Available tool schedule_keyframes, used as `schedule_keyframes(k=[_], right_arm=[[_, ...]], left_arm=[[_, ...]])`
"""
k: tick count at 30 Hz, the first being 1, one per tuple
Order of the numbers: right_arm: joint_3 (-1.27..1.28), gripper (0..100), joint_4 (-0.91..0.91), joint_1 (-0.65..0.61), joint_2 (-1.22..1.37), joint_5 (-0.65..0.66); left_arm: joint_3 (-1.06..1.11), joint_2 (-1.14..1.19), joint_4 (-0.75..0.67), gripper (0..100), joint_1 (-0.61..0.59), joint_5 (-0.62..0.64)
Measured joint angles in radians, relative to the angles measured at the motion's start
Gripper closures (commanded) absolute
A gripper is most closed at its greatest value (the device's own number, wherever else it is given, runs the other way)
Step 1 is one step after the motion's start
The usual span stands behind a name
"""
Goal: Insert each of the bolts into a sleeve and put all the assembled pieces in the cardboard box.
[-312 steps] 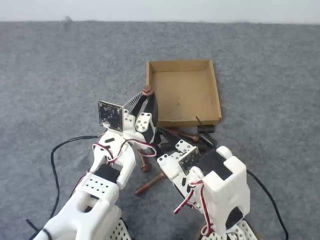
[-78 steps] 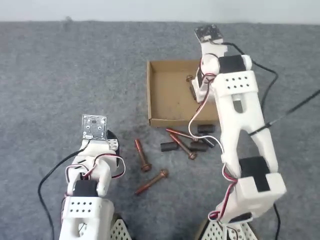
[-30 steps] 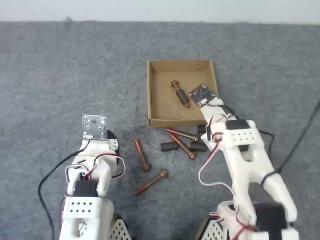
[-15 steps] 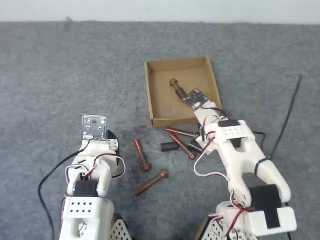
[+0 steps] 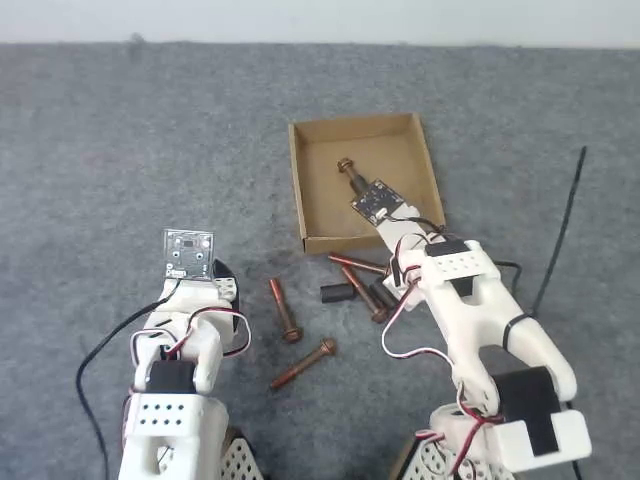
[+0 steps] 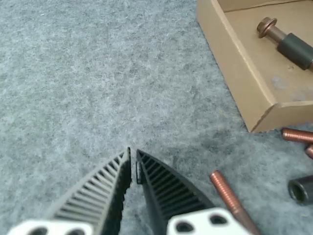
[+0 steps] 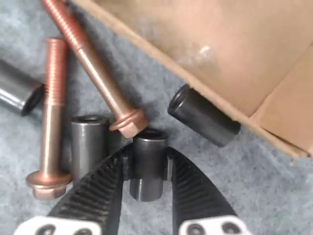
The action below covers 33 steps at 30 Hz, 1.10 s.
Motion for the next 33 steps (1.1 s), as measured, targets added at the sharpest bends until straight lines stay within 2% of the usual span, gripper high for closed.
schedule_keyframes(k=[7,21,24,26,29,33], right_arm=[[0.0,99.2,0.101,0.009,-0.034,-0.003],[0.018,99.2,0.408,0.195,-0.382,0.0],[0.084,99.2,0.385,0.224,-0.397,-0.006],[0.146,99.2,0.316,0.227,-0.397,-0.06],[0.245,99.2,0.175,0.247,-0.397,-0.18],[0.264,99.2,0.115,0.27,-0.399,-0.216]], left_arm=[[0.0,0.0,0.0,99,0.0,0.0],[0.0,0.0,0.0,99,0.0,-0.011],[0.0,0.0,0.0,99,0.0,-0.126],[0.0,0.0,0.0,99,-0.015,-0.198],[0.0,0.0,0.0,99,-0.052,-0.207],[-0.028,0.0,0.043,99,-0.081,-0.178]])
